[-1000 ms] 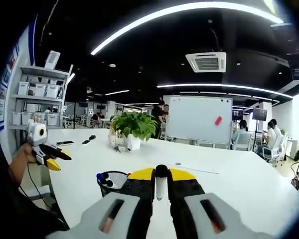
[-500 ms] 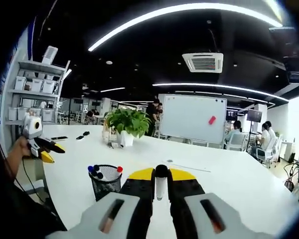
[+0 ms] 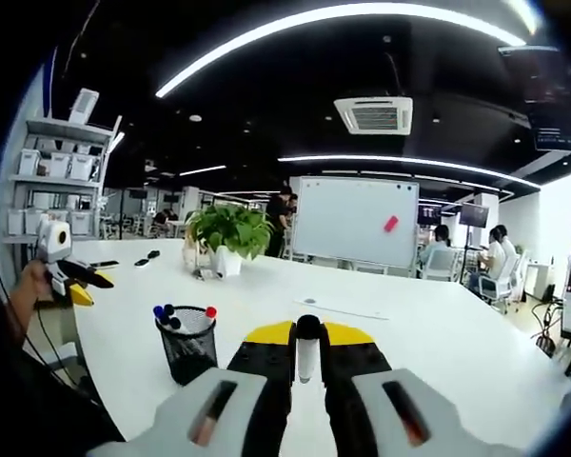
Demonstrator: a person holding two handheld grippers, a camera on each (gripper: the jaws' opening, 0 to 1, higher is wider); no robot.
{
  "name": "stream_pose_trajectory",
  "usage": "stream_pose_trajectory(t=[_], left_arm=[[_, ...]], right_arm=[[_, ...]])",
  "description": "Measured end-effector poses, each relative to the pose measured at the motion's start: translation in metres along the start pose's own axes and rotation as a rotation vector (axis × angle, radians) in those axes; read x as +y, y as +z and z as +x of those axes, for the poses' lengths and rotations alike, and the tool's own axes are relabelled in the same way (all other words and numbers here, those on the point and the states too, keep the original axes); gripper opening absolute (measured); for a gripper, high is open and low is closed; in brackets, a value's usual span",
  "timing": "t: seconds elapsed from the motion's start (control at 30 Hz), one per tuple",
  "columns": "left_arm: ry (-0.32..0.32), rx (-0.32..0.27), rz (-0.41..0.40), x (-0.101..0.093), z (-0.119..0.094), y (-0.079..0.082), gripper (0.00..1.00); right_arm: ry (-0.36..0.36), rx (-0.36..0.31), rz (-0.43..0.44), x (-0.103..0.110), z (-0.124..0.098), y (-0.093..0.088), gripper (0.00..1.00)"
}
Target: Pick up the whiteboard markers from the pen holder and place them facing the whiteboard neatly
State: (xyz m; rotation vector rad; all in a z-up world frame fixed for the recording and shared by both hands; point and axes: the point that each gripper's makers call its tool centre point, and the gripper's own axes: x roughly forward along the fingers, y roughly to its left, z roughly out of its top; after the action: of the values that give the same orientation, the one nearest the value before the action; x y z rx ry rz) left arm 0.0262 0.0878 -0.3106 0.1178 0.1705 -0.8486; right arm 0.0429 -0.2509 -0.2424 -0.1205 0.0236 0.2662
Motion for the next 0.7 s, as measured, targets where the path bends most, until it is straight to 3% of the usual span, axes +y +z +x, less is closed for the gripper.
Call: stream_pose_trajectory(t=[0.7], left_arm=[[-0.001,0.007,0.002,-0.002,0.002,-0.002,0.47]], right_arm=[[-0.086,0.019,0.003,-0.037,-0.014,-0.013,0.13]])
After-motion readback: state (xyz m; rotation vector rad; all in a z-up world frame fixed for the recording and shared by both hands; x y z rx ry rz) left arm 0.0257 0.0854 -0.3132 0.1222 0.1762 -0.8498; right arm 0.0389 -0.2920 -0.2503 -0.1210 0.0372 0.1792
